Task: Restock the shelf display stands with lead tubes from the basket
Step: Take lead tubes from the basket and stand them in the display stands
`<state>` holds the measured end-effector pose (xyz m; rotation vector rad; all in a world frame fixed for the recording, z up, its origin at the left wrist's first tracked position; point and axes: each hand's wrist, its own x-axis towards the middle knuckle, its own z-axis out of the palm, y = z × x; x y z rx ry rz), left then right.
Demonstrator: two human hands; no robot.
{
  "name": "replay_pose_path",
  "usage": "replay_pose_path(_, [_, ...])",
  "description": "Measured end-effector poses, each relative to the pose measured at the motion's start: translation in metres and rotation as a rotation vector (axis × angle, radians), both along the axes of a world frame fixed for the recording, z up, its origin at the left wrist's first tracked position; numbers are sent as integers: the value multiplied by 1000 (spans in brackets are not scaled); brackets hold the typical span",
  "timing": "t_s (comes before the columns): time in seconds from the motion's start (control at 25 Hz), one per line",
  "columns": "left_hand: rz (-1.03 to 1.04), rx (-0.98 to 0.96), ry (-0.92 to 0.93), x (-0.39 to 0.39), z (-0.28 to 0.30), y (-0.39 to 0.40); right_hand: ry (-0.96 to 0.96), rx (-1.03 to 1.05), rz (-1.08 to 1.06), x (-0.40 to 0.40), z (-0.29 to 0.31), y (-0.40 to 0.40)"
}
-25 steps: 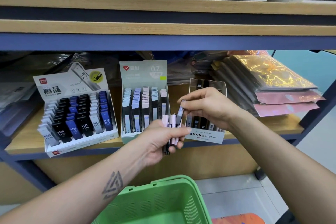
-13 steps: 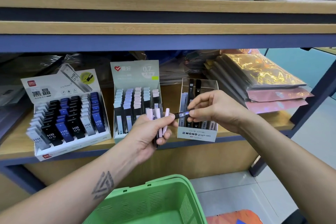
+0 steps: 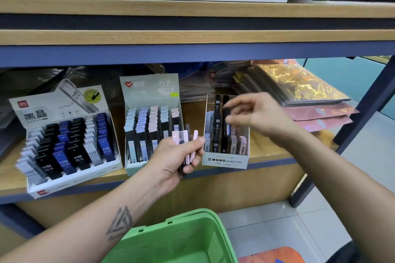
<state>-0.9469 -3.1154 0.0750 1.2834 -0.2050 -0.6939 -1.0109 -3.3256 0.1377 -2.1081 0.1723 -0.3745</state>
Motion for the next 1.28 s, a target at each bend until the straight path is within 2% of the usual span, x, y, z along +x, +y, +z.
replay_pose_path(0.12, [-23, 1, 10, -2, 1, -1, -204, 70, -240, 13, 11, -31])
replay_pose_path(0.2, [-32, 0, 12, -2, 1, -3, -242, -8, -347, 27, 9, -49])
replay_pose_path(0.52, [-61, 20, 21, 1, -3, -6, -207, -534, -409, 50, 3, -57])
replay_pose_path(0.72, [-72, 23, 29, 3, -6, -8, -109, -719, -428, 59, -8, -56])
replay_pose_path(0.96, [-72, 22, 41, 5, -10, -11, -46, -643, -408, 64, -14, -59])
replay_pose_path(1.12, [-79, 24, 42, 6, -10, -11, -157, -580, -425, 64, 0, -55])
replay_pose_path(1.28, [-84, 20, 42, 4, -7, -10, -274, -220, -345, 65, 14, -49])
